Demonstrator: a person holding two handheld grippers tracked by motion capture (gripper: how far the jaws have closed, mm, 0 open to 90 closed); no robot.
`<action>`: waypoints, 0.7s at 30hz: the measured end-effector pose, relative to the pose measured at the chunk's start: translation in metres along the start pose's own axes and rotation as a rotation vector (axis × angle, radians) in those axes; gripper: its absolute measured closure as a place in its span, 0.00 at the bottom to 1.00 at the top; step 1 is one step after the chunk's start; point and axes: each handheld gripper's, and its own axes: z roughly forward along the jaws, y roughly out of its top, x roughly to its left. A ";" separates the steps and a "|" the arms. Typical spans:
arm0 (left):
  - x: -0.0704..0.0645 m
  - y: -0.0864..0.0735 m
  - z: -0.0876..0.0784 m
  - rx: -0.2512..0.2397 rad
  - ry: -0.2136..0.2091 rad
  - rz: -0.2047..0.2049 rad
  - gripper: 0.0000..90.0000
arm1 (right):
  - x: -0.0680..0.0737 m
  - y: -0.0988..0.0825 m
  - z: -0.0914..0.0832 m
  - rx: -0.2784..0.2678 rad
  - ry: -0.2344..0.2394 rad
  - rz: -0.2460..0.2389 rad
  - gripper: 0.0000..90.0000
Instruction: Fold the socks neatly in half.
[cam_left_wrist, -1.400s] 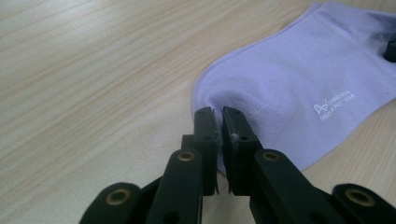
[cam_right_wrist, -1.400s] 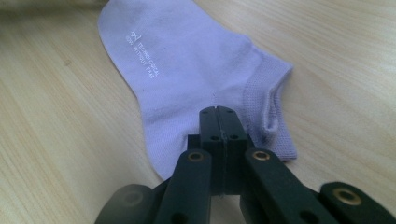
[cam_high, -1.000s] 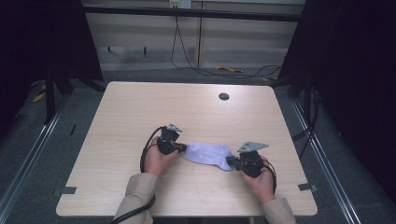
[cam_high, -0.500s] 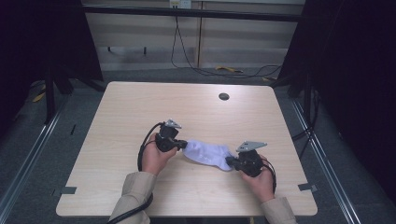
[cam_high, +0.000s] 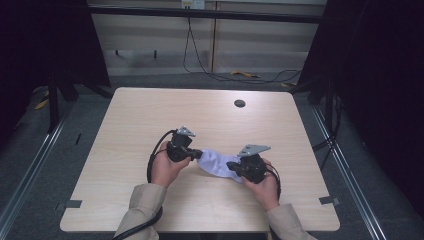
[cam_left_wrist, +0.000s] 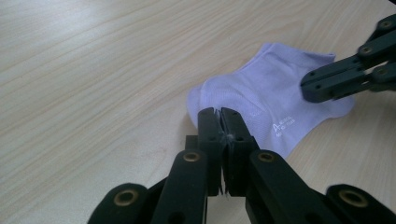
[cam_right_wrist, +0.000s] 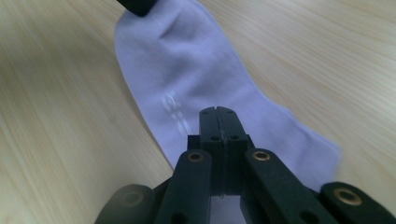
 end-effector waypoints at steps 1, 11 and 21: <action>0.001 0.000 0.000 -0.005 -0.005 -0.005 0.98 | 0.001 0.002 0.006 0.006 0.001 0.000 1.00; -0.004 0.001 -0.008 -0.015 -0.039 0.004 0.98 | 0.011 0.006 0.032 0.069 0.041 0.004 1.00; -0.004 0.002 -0.016 0.003 -0.041 -0.002 0.98 | -0.006 -0.002 -0.006 0.010 0.017 0.040 1.00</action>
